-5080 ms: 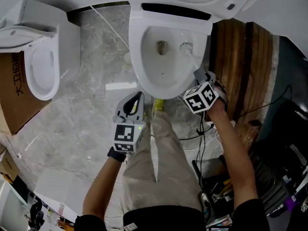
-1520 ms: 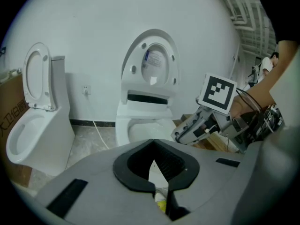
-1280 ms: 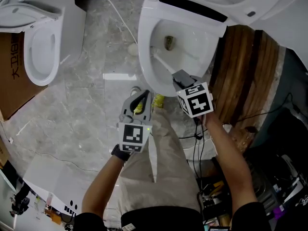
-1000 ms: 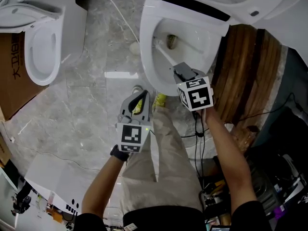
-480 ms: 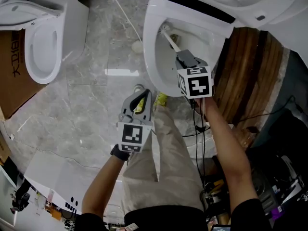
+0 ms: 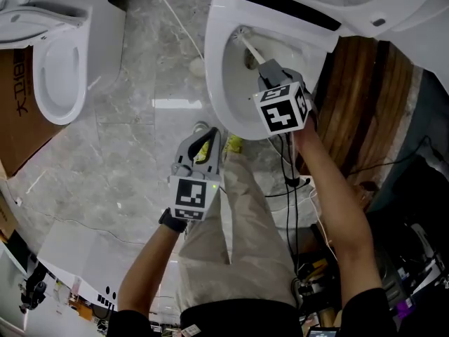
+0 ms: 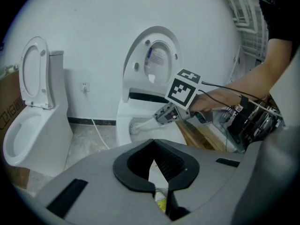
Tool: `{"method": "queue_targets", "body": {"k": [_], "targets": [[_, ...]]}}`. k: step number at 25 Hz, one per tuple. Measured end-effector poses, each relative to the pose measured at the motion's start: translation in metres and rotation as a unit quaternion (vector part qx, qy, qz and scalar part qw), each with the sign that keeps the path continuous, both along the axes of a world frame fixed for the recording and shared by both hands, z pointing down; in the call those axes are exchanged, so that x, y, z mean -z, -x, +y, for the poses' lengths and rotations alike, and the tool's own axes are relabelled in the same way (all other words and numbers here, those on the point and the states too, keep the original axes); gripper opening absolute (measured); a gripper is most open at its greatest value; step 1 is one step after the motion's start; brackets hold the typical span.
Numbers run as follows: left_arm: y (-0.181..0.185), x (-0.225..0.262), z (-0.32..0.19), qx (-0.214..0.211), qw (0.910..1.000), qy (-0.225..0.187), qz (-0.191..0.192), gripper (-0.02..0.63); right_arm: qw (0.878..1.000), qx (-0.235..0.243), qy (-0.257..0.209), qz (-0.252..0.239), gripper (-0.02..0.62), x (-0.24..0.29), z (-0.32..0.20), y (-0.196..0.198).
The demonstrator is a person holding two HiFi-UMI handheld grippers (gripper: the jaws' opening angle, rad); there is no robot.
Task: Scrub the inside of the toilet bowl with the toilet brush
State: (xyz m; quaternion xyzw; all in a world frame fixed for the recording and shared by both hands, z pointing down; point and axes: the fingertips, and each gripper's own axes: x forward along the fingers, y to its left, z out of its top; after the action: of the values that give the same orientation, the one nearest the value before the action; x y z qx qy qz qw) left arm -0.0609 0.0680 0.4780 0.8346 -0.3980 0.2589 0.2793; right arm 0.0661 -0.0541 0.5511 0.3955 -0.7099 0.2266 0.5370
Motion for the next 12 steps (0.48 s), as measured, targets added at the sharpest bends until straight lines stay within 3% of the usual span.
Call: {"method": "queue_targets", "body": {"k": [5,12], "targets": [[-0.011,0.004,0.0,-0.011,0.9999,-0.002,0.003,0.017,0.994,0.083,-0.021,0.064,0.16,-0.002,-0.005,-0.007],[-0.018,0.007,0.003,-0.025,0.9997,-0.005,0.002,0.017,0.992,0.083,-0.038,0.086,0.16,-0.007,-0.005,-0.045]]}}
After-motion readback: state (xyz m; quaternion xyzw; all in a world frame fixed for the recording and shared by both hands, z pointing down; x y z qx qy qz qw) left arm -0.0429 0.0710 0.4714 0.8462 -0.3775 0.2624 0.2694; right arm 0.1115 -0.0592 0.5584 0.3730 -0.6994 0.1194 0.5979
